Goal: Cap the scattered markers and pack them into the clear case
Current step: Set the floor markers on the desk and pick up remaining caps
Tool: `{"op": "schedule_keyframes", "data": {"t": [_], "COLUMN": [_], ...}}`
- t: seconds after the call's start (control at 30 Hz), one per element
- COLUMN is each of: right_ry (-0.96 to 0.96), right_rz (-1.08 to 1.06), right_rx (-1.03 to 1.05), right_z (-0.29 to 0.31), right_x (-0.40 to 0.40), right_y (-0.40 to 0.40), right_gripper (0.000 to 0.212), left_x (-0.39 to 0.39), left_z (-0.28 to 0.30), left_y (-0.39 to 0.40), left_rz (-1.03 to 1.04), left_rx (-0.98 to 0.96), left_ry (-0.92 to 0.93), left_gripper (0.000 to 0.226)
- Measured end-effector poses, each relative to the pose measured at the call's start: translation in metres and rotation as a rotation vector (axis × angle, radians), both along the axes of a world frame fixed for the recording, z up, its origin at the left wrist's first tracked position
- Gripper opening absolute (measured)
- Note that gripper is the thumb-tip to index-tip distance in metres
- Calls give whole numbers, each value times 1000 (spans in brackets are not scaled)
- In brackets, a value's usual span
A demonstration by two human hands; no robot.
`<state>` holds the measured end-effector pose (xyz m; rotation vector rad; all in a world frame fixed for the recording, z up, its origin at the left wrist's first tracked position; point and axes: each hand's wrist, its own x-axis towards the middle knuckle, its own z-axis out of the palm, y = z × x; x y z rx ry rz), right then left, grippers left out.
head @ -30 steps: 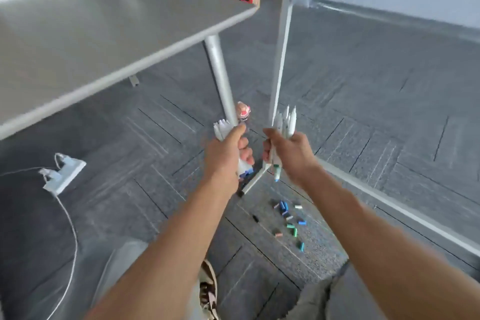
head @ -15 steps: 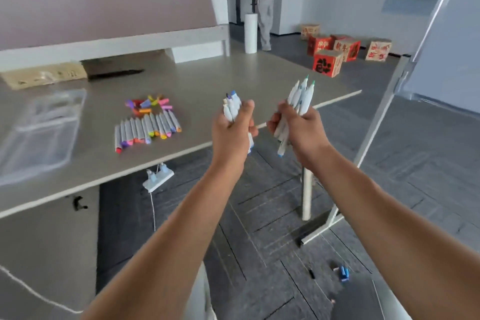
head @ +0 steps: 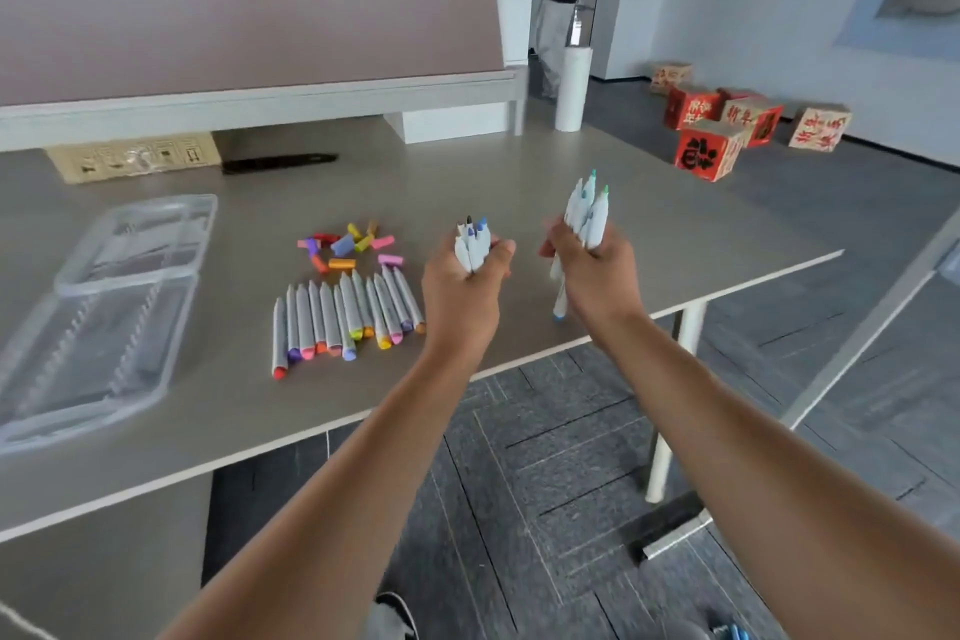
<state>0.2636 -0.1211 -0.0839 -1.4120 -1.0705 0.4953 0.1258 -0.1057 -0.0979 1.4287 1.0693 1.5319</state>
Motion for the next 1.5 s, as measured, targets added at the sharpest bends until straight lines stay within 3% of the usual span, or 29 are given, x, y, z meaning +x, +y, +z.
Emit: {"op": "schedule_keyframes", "data": {"t": [0.13, 0.27, 0.5, 0.63, 0.73, 0.8, 0.9, 1.07, 1.13, 1.27, 1.4, 1.5], "right_ry": [-10, -75, -117, 91, 181, 171, -11, -399, -484, -541, -586, -557], "right_rz": [36, 35, 34, 126, 292, 336, 320, 253, 229, 170, 101, 76], "right_rx": [13, 50, -147, -427, -702, -767, -776, -763, -759, -746, -714, -688], "right_z": [-9, -5, -6, 15, 36, 44, 48, 45, 44, 42, 41, 35], "right_x": [4, 3, 3, 3, -1, -3, -5, -7, -8, -5, -3, 1], "right_y": [5, 4, 6, 13, 10, 13, 25, 49, 51, 53, 52, 51], "right_gripper": [33, 32, 31, 7, 13, 15, 16, 37, 42, 43, 44, 37], "left_x": [3, 2, 1, 0, -16, -25, -29, -29, -29, -23, -13, -9], "left_z": [-9, -7, 3, 28, 52, 61, 67, 69, 67, 74, 72, 65], "left_y": [8, 5, -4, -3, 1, 7, 17, 30, 35, 38, 37, 40], "left_rz": [-20, -21, -2, -123, -261, -287, -296, -285, -275, -294, -263, -189], "left_rx": [-30, -99, -200, -603, -904, -983, -1061, -1035, -1008, -958, -912, -809], "left_ry": [125, 107, 128, -161, -265, -254, -190, -31, 73, 241, 418, 517], "left_gripper": [9, 8, 10, 3, 4, 12, 25, 16, 23, 2, 7, 24]}}
